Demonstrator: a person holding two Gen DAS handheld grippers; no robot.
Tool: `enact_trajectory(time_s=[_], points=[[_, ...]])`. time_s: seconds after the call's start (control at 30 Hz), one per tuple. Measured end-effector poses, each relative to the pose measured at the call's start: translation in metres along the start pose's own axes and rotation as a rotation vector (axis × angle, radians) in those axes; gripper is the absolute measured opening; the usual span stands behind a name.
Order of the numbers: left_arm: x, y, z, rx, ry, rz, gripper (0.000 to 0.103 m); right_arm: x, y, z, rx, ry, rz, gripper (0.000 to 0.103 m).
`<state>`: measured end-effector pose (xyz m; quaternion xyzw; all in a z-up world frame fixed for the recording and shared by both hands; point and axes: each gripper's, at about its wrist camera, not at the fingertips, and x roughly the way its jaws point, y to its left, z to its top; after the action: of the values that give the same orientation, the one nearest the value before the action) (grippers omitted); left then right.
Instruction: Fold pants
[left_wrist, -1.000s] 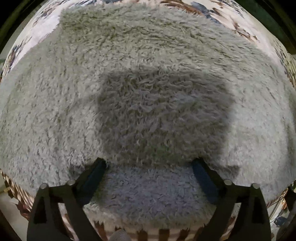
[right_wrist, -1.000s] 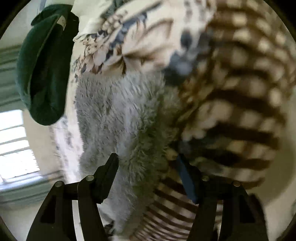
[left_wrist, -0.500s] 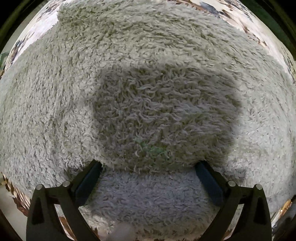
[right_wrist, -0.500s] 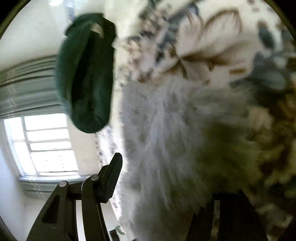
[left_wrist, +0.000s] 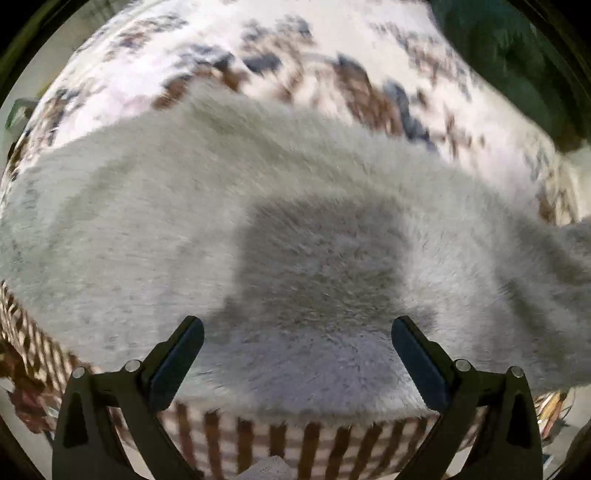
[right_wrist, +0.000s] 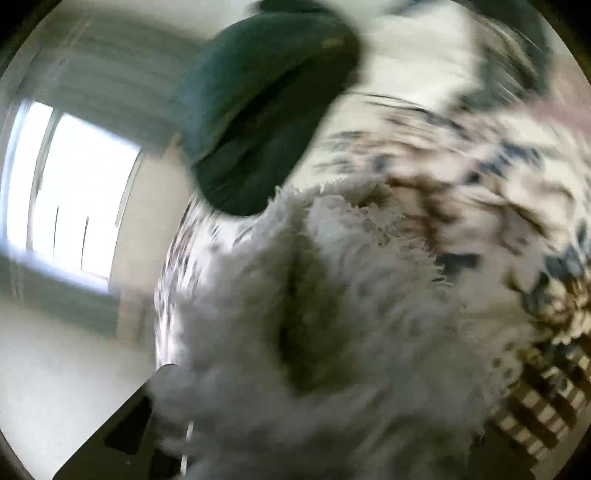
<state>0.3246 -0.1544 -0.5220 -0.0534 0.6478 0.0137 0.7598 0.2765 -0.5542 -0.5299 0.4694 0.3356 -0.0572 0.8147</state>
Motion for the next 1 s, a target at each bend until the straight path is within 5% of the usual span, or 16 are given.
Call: enact_trajectory(time_s=[0.2, 0.4, 0.5, 0.57, 0.67, 0.73, 0.87, 1.0], points=[[-0.049, 0.074, -0.013, -0.134, -0.079, 0.001, 0.103, 0.057, 0.132, -0.083, -0.394, 0.16, -0.015, 0.019], [-0.05, 0.161, -0.034, -0.269, -0.069, 0.065, 0.103, 0.169, 0.183, -0.226, -0.68, 0.442, -0.144, 0.02], [-0.042, 0.199, -0.047, -0.335, -0.049, 0.098, 0.103, 0.223, 0.188, -0.29, -0.789, 0.661, -0.281, 0.044], [-0.037, 0.224, -0.054, -0.385, -0.029, 0.112, 0.103, 0.236, 0.198, -0.315, -0.78, 0.796, -0.216, 0.072], [-0.034, 0.255, -0.063, -0.448, -0.019, 0.122, 0.103, 0.22, 0.218, -0.31, -0.674, 0.887, -0.002, 0.075], [-0.037, 0.268, -0.068, -0.483, -0.024, 0.126, 0.103, 0.207, 0.221, -0.291, -0.573, 0.876, 0.062, 0.079], [-0.037, 0.286, -0.07, -0.543, -0.036, 0.113, 0.103, 0.211, 0.205, -0.235, -0.439, 0.758, -0.118, 0.079], [-0.036, 0.293, -0.065, -0.562, -0.055, 0.124, 0.103, 0.234, 0.203, -0.238, -0.374, 0.765, -0.306, 0.079]])
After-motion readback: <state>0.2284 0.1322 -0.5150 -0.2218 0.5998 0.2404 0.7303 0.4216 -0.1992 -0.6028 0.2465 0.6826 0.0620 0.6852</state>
